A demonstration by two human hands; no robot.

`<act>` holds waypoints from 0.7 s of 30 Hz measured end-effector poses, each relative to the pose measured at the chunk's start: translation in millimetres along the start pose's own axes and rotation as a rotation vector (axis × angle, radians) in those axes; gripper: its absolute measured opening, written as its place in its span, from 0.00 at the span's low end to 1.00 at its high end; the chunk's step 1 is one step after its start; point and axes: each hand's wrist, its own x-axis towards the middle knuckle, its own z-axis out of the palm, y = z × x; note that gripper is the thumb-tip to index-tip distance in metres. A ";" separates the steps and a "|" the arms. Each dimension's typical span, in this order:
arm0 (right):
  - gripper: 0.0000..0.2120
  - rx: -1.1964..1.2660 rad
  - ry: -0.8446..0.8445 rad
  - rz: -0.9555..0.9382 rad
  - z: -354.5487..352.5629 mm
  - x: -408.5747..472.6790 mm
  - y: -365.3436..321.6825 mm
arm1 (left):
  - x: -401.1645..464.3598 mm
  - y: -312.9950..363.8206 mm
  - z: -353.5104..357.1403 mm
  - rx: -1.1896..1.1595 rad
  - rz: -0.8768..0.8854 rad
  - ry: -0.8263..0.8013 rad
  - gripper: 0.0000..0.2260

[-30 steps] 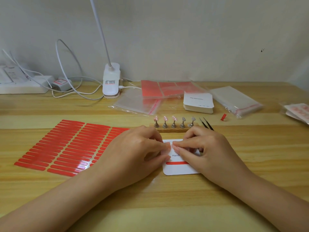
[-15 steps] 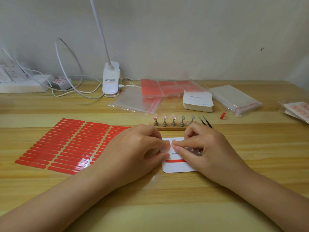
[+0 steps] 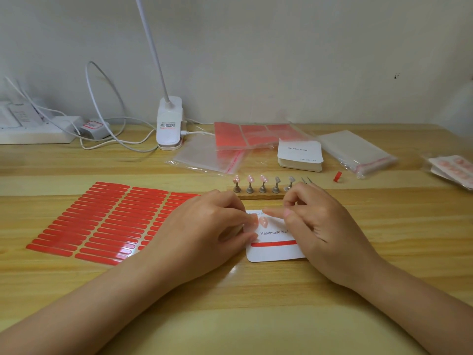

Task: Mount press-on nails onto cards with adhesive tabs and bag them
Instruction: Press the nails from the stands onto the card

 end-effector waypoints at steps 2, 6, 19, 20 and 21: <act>0.26 0.019 0.003 -0.009 -0.7 -0.2 -2.4 | -0.4 -0.1 -0.2 0.001 0.004 0.005 0.09; 0.25 -0.071 -0.015 -0.030 1.7 -0.3 -0.5 | -0.3 -0.4 -0.6 -0.008 0.006 0.003 0.09; 0.21 -0.208 0.059 -0.114 3.2 -2.1 -1.8 | -1.2 0.0 -0.5 -0.028 0.004 0.001 0.09; 0.21 -0.201 0.065 -0.119 2.9 -2.0 -2.4 | -1.4 0.0 -0.6 -0.029 0.005 0.000 0.09; 0.22 -0.198 0.063 -0.123 2.6 -2.0 -2.8 | -1.6 0.0 -0.9 -0.028 0.006 -0.001 0.09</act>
